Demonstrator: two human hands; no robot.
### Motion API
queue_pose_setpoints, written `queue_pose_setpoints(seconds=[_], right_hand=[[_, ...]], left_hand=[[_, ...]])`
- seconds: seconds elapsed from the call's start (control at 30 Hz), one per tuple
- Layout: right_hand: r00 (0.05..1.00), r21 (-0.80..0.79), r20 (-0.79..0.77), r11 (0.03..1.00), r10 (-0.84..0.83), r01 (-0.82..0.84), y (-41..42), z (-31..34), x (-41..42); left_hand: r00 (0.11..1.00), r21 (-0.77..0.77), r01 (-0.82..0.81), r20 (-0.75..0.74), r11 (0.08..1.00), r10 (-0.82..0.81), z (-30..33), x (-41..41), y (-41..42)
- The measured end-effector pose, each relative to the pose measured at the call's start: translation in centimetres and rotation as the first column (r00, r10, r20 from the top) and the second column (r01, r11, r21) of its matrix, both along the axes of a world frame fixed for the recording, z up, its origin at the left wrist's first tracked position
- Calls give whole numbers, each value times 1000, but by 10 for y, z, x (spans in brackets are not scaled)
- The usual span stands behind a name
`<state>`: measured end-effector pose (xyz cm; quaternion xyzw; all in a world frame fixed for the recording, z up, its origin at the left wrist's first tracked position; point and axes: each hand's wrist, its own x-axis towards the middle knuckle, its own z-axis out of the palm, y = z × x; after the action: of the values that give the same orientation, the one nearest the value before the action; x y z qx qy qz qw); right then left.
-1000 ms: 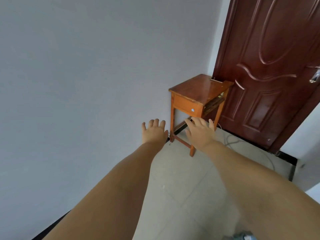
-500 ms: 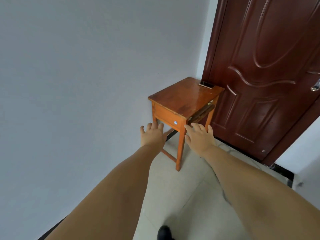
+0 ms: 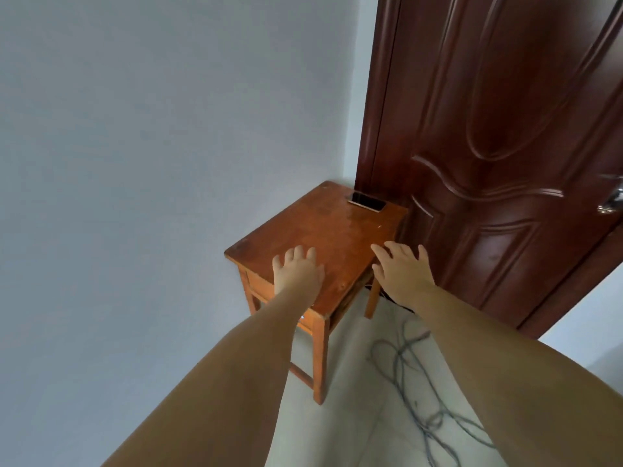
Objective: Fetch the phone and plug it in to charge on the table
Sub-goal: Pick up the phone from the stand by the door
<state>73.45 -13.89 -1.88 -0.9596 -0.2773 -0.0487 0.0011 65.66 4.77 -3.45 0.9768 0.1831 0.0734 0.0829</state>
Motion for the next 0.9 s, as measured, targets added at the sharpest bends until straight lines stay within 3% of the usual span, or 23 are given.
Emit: queue_pose_setpoints(seconds=[0.13, 0.5, 0.9], right_hand=[[1000, -14, -24, 1000, -1, 0, 5, -7, 84], [993, -49, -67, 994, 98, -101, 35, -35, 351], [961, -146, -263, 981, 85, -127, 105, -121, 507]], left_hand=[[999, -12, 37, -5, 999, -37, -9, 84, 5], [991, -80, -130, -30, 988, 129, -36, 319, 29], [955, -151, -251, -203, 956, 219, -124, 460, 92]])
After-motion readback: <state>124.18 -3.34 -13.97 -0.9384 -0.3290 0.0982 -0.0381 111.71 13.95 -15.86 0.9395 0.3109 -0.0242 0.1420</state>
